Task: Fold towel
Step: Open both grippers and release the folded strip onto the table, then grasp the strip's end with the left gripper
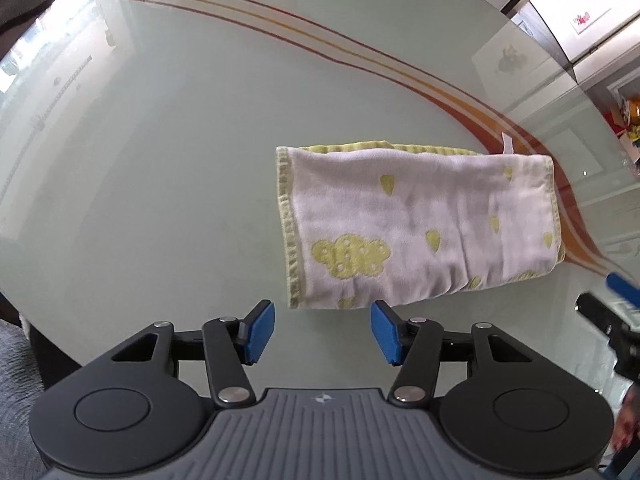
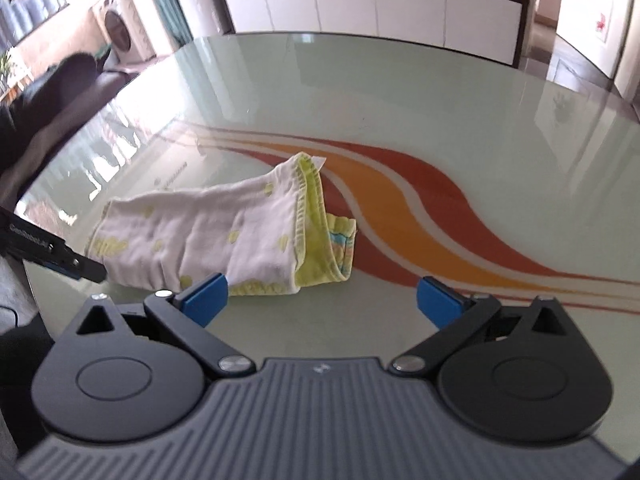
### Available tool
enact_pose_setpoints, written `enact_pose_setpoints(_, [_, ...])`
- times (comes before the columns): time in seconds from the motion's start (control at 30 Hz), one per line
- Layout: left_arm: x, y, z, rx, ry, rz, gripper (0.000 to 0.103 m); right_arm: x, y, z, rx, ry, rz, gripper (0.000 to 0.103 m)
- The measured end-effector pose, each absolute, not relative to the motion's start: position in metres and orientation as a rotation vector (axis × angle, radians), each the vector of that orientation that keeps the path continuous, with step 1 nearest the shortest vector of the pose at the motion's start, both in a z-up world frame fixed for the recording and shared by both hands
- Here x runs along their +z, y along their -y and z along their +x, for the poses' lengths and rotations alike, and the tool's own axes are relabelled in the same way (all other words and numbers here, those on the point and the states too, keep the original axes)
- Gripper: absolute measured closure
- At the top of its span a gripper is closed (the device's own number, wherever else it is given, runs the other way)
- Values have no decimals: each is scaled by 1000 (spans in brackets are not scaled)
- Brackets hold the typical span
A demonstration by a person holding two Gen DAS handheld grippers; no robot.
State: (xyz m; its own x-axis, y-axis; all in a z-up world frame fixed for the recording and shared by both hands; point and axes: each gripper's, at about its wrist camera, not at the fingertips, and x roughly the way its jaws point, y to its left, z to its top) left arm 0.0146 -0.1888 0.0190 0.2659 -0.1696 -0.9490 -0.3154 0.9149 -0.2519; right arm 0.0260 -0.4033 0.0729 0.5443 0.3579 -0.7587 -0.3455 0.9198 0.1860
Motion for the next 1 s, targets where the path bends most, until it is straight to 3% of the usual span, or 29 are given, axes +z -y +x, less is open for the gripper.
enact_pose_setpoints(0.03, [18, 190, 15, 106, -1306, -440, 46, 74, 404, 23, 441, -867, 26, 5])
enact_pose_setpoints(0.07, [18, 191, 16, 108, -1302, -444, 46, 75, 403, 20, 467, -831, 29, 23])
enact_pose_setpoints(0.17, [13, 194, 16, 130, -1282, -445, 46, 68, 394, 17, 531, -815, 15, 64])
enact_pose_setpoints(0.23, [10, 194, 16, 136, -1275, -463, 46, 58, 388, 19, 563, -845, 25, 75])
enact_pose_setpoints(0.6, [9, 183, 10, 157, -1243, -544, 49, 45, 376, 29, 607, -862, 38, 75])
enact_pose_setpoints(1.0, [9, 174, 1, 219, -1226, -662, 44, 34, 372, 34, 621, -878, 16, 65])
